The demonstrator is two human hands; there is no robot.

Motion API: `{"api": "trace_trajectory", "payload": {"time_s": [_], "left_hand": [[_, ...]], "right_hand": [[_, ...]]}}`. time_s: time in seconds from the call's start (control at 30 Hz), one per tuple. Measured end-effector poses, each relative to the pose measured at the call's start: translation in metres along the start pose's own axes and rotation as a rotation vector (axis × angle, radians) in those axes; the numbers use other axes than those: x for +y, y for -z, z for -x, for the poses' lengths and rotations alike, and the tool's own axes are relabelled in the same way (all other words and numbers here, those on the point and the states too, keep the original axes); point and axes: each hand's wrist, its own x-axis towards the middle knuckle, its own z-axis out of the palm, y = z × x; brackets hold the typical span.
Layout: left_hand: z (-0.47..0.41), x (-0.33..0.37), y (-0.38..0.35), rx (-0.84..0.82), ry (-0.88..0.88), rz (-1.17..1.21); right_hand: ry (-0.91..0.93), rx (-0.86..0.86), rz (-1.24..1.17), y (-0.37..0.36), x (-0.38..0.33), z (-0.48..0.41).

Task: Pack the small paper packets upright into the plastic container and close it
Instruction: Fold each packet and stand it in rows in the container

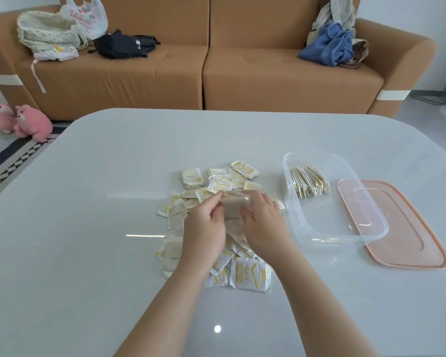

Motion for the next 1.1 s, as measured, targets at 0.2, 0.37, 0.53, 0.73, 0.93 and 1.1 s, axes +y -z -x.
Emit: {"api": "trace_trajectory", "payload": {"time_s": [0.2, 0.37, 0.53, 0.73, 0.93, 1.1], "left_hand": [[-0.002, -0.004, -0.01, -0.14, 0.037, 0.002], [-0.003, -0.005, -0.013, -0.135, 0.065, -0.001], [-0.003, -0.004, -0.016, -0.168, -0.02, -0.069], [0.0, 0.01, -0.012, -0.065, -0.001, 0.032], [0.004, 0.012, -0.013, -0.059, -0.006, 0.034], [0.007, 0.014, -0.011, -0.065, -0.016, 0.036]], "right_hand": [[-0.051, -0.027, -0.064, -0.002, 0.004, -0.003], [-0.093, -0.008, -0.208, -0.003, 0.004, -0.002], [-0.094, 0.025, -0.253, 0.0, 0.006, -0.002], [-0.032, 0.221, -0.244, 0.042, 0.009, 0.0], [-0.046, 0.465, 0.099, 0.108, 0.054, -0.032], [-0.163, 0.419, 0.358, 0.137, 0.092, -0.071]]}}
